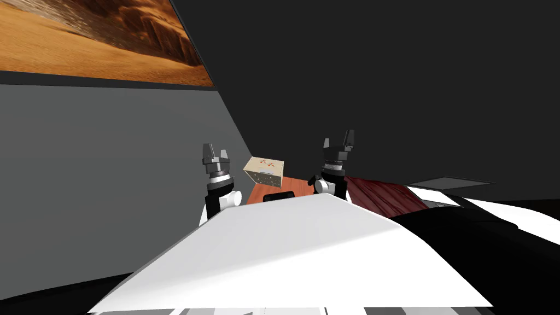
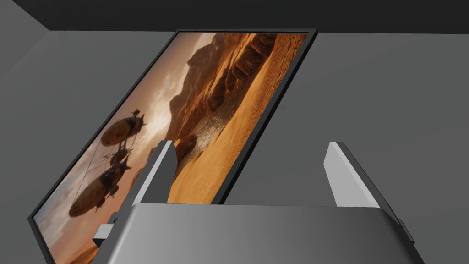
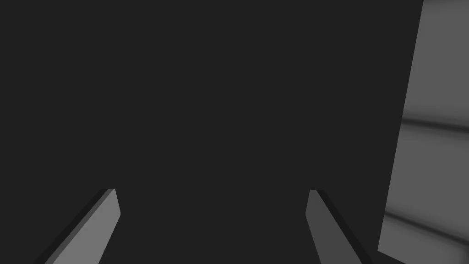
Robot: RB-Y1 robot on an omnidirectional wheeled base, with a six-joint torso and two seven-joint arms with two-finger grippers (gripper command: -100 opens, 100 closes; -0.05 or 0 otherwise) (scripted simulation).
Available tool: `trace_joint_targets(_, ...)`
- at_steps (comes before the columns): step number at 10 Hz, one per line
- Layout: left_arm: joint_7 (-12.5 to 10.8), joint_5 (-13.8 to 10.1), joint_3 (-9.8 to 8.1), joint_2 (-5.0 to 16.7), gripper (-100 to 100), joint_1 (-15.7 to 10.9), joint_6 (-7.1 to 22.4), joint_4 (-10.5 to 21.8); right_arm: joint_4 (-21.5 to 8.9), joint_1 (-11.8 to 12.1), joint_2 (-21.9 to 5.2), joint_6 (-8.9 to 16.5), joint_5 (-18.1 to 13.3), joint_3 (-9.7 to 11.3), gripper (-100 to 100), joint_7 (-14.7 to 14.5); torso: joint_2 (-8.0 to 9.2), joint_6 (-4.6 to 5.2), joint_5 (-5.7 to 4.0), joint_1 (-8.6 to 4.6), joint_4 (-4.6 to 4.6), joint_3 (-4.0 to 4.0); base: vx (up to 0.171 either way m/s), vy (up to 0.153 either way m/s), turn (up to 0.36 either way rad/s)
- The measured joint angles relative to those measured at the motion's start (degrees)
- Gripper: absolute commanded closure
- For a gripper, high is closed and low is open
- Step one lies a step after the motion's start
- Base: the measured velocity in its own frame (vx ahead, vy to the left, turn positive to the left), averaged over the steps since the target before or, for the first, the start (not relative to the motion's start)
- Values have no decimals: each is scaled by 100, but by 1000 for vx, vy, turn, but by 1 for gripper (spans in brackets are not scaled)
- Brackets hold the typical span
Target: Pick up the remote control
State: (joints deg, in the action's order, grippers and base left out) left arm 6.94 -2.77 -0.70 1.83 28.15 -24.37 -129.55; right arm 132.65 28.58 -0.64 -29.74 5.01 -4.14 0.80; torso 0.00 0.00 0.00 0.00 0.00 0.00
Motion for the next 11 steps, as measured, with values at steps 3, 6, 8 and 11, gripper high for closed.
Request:
trace_joint_targets(3, 40, -81, -41, 343, -100, -182, 228, 406, 0, 0, 1, 0, 0, 1, 0, 0, 2, 1, -9, -42, 0, 1, -13, -118, -6)
trace_joint_targets(6, 118, -176, -53, 604, -100, -404, 611, 885, 0, 0, 1, 0, 0, 1, 0, 0, -3, 1, -13, -57, -1, -2, 3, -137, -2)
trace_joint_targets(8, 161, -218, -57, 690, -100, -491, 864, 1006, 0, 0, 1, 0, 0, 1, 0, 0, -1, 0, -11, -47, 0, -1, -7, -150, -7)
trace_joint_targets(11, 236, -323, -76, 887, -100, -671, 1252, 1481, 0, 0, 1, 0, 0, 1, 0, 0, 7, 1, -15, -58, 2, 4, -19, -157, 0)
